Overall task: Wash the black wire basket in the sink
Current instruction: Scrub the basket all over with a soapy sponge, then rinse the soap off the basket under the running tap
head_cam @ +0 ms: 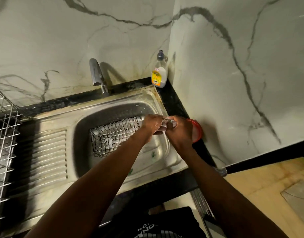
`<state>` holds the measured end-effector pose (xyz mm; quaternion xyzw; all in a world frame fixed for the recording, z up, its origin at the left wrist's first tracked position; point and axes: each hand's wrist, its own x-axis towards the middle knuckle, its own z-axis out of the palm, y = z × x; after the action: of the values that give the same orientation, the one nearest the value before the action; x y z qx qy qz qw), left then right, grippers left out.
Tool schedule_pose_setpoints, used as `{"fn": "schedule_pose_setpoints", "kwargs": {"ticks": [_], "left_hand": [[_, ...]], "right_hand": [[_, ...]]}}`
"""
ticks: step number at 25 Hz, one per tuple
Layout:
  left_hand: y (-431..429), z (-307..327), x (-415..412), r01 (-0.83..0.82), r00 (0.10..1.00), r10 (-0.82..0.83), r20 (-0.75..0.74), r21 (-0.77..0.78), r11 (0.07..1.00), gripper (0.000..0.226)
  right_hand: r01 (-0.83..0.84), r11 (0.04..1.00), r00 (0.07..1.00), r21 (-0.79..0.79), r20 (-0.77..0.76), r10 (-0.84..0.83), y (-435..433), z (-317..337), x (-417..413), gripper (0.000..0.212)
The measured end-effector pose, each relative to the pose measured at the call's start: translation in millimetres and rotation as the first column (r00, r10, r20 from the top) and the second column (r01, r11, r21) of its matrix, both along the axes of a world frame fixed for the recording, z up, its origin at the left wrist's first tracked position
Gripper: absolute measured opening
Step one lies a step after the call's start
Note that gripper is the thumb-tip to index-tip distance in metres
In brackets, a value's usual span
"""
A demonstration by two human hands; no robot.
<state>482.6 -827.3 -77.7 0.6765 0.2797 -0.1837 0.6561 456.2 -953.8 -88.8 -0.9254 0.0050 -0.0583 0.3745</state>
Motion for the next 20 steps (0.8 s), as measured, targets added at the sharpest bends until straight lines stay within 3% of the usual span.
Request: {"fn": "schedule_pose_setpoints", "kwargs": {"ticks": [3, 6, 9, 11, 16, 20], "left_hand": [[-27, 13, 1, 0.138, 0.99, -0.138, 0.006, 0.042, 0.99, 0.011], [-32, 8, -2, 0.136, 0.99, -0.138, 0.012, 0.095, 0.986, 0.016], [-11, -1, -6, 0.083, 0.996, -0.085, 0.004, 0.174, 0.981, 0.009], [16, -4, -3, -0.008, 1.0, 0.002, 0.022, 0.278, 0.961, 0.022], [126, -3, 3, -0.366, 0.93, 0.289, 0.229, 0.482, 0.796, 0.04], [191, 13, 21, -0.436, 0.896, 0.36, 0.258, 0.656, 0.616, 0.047]], "right_hand": [[0.099, 0.989, 0.995, -0.111, -0.007, -0.1, -35, 5, -4, 0.024], [0.185, 0.961, 0.974, -0.206, -0.09, -0.207, -55, 10, -5, 0.033], [0.222, 0.964, 0.972, -0.148, -0.043, -0.23, -51, 14, -5, 0.029], [0.178, 0.98, 0.984, -0.084, 0.018, -0.177, -34, 14, -4, 0.023], [0.003, 1.0, 0.999, -0.029, 0.034, -0.002, 54, -5, 3, 0.028], [-0.122, 0.992, 0.992, 0.014, 0.027, 0.122, 118, -19, 12, 0.013]]}}
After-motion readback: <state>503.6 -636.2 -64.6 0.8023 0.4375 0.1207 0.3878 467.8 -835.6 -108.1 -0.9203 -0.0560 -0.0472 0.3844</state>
